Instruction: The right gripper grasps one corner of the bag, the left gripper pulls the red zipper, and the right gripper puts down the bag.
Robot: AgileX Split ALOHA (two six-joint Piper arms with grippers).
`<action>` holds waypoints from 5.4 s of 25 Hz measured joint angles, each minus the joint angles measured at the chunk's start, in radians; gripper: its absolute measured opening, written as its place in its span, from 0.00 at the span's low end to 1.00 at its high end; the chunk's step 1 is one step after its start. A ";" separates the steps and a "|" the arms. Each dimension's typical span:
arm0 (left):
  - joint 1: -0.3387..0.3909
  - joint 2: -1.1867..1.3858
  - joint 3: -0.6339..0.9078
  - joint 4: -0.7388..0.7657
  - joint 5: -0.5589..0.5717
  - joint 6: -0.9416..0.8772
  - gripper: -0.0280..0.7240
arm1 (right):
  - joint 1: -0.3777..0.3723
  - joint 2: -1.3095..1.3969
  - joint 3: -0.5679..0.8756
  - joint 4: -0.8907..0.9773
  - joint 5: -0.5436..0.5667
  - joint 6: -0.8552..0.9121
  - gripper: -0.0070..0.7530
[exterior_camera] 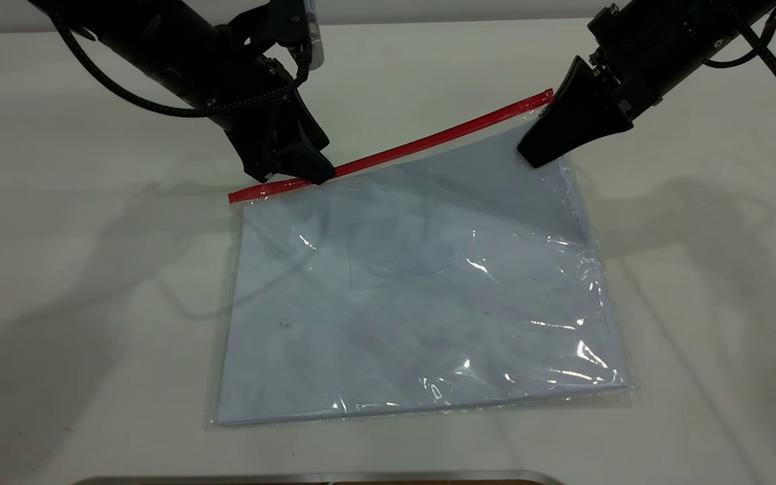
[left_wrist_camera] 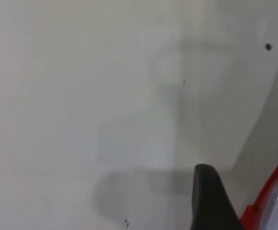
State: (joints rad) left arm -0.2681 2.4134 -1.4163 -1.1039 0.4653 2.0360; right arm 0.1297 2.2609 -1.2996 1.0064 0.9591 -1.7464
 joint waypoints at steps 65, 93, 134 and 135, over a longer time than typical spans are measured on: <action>0.047 0.022 -0.007 0.249 0.027 -0.300 0.11 | -0.088 0.000 0.000 0.101 -0.120 0.073 0.07; 0.076 -0.034 -0.007 0.529 -0.034 -0.560 0.45 | -0.117 -0.011 0.000 0.102 -0.206 0.132 0.76; 0.075 -1.481 0.001 1.283 0.702 -2.100 0.54 | -0.117 -1.587 0.157 -0.518 0.202 1.231 0.79; 0.075 -1.500 0.007 1.285 0.702 -2.100 0.54 | -0.117 -1.624 0.188 -0.521 0.207 1.231 0.79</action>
State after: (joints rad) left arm -0.1932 0.9134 -1.4092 0.1815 1.1676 -0.0636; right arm 0.0124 0.6370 -1.1119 0.4853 1.1656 -0.5151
